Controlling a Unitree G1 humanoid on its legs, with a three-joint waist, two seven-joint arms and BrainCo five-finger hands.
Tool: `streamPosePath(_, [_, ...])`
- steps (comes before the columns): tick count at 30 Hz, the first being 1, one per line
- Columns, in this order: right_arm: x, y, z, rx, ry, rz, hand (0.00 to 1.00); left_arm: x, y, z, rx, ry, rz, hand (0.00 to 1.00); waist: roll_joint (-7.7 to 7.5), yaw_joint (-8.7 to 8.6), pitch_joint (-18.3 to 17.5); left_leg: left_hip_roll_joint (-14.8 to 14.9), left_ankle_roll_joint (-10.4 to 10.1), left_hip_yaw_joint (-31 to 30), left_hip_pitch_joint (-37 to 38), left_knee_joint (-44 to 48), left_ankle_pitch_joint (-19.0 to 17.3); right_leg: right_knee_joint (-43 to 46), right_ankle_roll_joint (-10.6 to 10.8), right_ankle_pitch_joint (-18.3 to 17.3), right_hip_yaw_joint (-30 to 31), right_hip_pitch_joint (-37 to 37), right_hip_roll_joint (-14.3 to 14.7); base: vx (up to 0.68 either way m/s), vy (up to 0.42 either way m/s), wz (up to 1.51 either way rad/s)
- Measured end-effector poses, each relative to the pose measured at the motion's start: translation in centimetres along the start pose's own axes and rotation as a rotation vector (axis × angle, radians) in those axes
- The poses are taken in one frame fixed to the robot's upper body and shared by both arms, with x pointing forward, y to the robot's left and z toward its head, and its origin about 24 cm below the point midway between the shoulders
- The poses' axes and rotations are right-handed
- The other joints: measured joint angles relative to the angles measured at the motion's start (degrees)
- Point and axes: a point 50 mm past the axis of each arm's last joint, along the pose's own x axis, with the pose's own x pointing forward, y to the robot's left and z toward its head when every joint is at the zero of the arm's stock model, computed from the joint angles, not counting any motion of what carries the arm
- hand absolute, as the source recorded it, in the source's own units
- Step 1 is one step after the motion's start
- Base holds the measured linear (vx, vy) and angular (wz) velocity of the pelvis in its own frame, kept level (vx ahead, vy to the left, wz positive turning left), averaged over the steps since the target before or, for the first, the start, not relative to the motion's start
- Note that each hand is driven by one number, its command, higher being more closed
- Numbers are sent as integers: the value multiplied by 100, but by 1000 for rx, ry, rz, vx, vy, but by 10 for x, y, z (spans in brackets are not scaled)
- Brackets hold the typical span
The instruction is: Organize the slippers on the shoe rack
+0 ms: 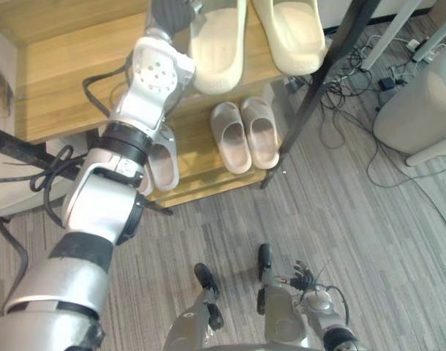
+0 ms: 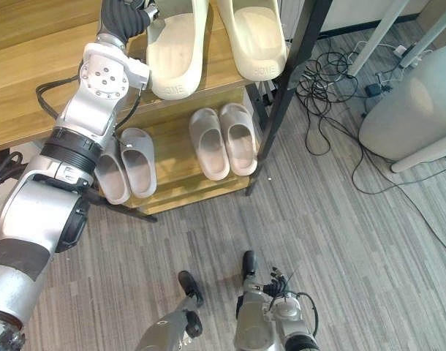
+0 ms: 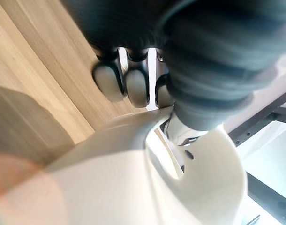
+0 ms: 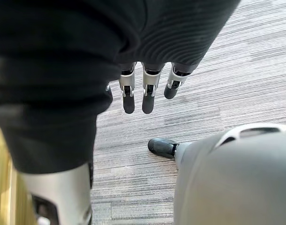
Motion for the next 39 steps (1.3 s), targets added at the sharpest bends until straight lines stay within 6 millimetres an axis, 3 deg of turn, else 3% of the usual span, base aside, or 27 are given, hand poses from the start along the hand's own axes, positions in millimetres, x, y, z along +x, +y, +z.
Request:
streamPosePath(17, [0, -4, -2, -7, 6, -13, 0, -3, -27, 7, -112, 9, -24, 0, 3, -32, 0, -53, 4, -59, 80, -15, -6, 0, -7, -18, -38, 109, -59, -1, 95, 2])
streamPosePath(26, [-1, -9, -8, -18, 26, -20, 0, -5, -36, 10, -161, 15, -28, 0, 88, -26, -85, -81, 8, -207, 216, -16, -2, 0, 20, -55, -209, 339, -105, 8, 100, 9])
streamPosePath(39, [-5, -10, -23, -22, 76, -15, 0, -22, -44, -19, -192, 104, -42, 0, 170, -2, -316, -70, -42, -456, 487, -18, -37, 0, 68, -153, -483, 767, -117, 8, 80, 9])
